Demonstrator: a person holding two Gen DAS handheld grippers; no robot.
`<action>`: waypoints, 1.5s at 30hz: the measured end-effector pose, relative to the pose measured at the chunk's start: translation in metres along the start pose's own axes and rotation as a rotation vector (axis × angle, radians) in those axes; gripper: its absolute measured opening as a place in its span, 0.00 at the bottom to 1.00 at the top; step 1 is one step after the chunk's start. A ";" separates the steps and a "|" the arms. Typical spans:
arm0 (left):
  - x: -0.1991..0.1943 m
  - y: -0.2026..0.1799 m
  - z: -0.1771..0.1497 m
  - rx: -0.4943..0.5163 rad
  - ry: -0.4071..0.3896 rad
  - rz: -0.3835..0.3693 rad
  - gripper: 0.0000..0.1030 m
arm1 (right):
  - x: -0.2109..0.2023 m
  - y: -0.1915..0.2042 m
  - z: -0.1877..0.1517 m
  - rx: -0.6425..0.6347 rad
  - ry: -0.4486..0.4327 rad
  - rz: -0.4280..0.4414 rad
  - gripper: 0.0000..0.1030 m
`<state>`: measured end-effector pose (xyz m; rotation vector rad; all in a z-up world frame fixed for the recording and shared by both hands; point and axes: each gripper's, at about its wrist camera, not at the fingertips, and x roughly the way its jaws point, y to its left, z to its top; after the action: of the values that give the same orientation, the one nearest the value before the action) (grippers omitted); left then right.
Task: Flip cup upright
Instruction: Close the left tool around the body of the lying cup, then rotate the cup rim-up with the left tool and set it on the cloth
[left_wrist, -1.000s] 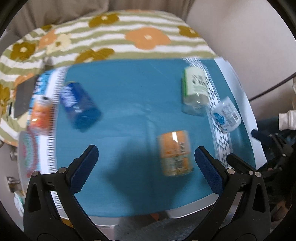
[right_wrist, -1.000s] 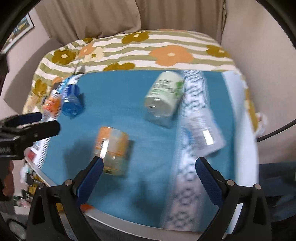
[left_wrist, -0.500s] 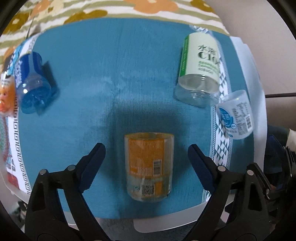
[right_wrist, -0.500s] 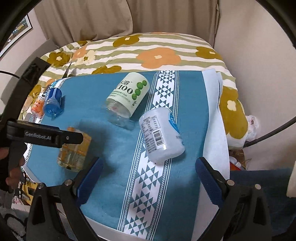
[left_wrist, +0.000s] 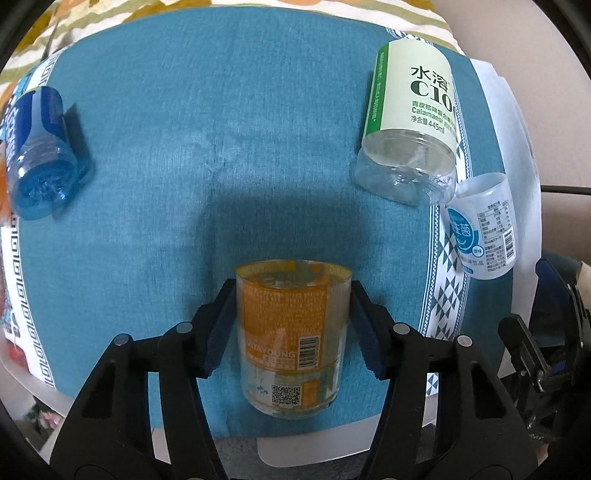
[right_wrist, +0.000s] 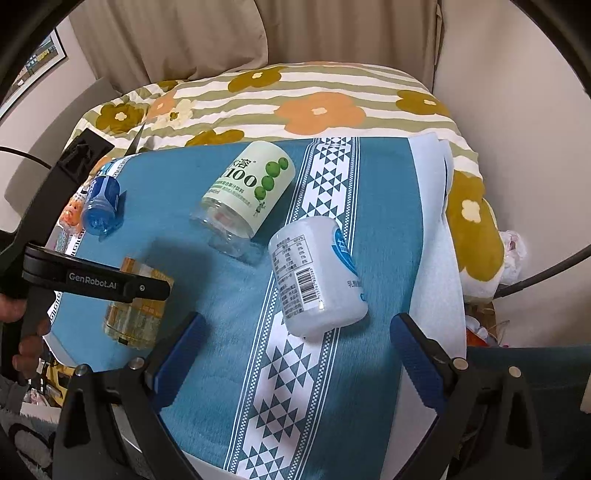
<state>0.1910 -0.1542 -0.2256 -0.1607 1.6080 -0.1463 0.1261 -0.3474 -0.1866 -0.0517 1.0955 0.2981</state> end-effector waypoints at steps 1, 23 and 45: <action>-0.001 0.000 -0.001 0.004 -0.003 -0.002 0.61 | -0.001 0.000 0.000 0.000 -0.003 -0.001 0.97; -0.071 0.021 -0.036 0.253 -0.745 0.010 0.61 | -0.019 0.042 -0.001 -0.050 -0.084 -0.020 0.97; -0.041 0.031 -0.070 0.321 -0.796 0.081 0.61 | -0.008 0.070 -0.025 -0.121 -0.082 -0.075 0.97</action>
<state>0.1228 -0.1165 -0.1882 0.0923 0.7813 -0.2396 0.0821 -0.2867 -0.1837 -0.1866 0.9912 0.2964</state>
